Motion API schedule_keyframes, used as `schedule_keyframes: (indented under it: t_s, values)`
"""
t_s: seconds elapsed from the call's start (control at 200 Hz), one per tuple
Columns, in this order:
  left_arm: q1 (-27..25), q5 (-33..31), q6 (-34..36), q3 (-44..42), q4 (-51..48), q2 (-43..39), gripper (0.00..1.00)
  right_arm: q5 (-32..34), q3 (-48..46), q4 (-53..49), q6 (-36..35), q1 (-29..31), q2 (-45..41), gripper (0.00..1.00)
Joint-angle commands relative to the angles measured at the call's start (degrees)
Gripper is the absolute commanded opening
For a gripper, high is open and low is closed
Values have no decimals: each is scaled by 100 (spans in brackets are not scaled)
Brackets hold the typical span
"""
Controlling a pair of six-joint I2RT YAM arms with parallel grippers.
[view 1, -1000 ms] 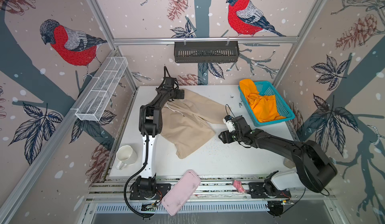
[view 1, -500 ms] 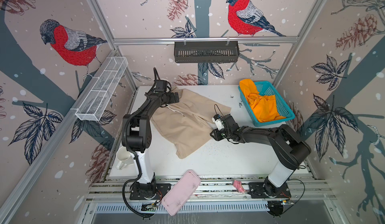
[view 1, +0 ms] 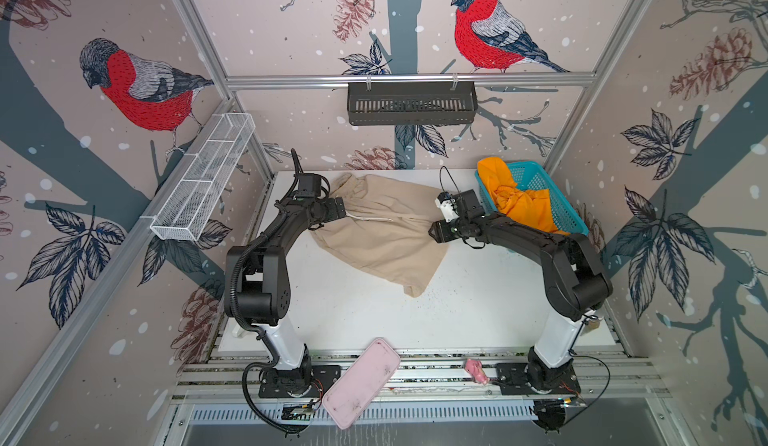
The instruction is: Fold and stack the shorts
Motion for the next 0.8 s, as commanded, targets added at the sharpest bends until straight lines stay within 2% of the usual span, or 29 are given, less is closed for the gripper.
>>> schedule_keyframes:
  t_s: [0.0,0.06,0.155,0.285,0.38,0.485,0.605,0.79]
  values:
    - [104,-264,-146,-38,374,28,97,653,-155,-594,-18,268,-296,73]
    - [163,-241,-170,-10,513,84,97,1014,-542,-530,197,504,-650,74]
    - [227,-357,-110,273,464,308,97,1966,-1162,-545,348,1378,-1136,78]
    - [298,-508,-60,490,389,539,97,3115,-1737,-720,982,2342,-1712,81]
    - [382,-323,-143,379,591,575,97,3133,-2074,-308,1240,2966,-2004,82]
    - [424,-255,-164,337,684,688,97,3112,-2185,170,1357,3436,-1819,83]
    - [510,-259,-148,256,770,787,97,2956,-2180,428,1389,3472,-1374,80]
    - [759,-17,-219,130,983,950,97,3151,-2166,441,1333,3342,-866,74]
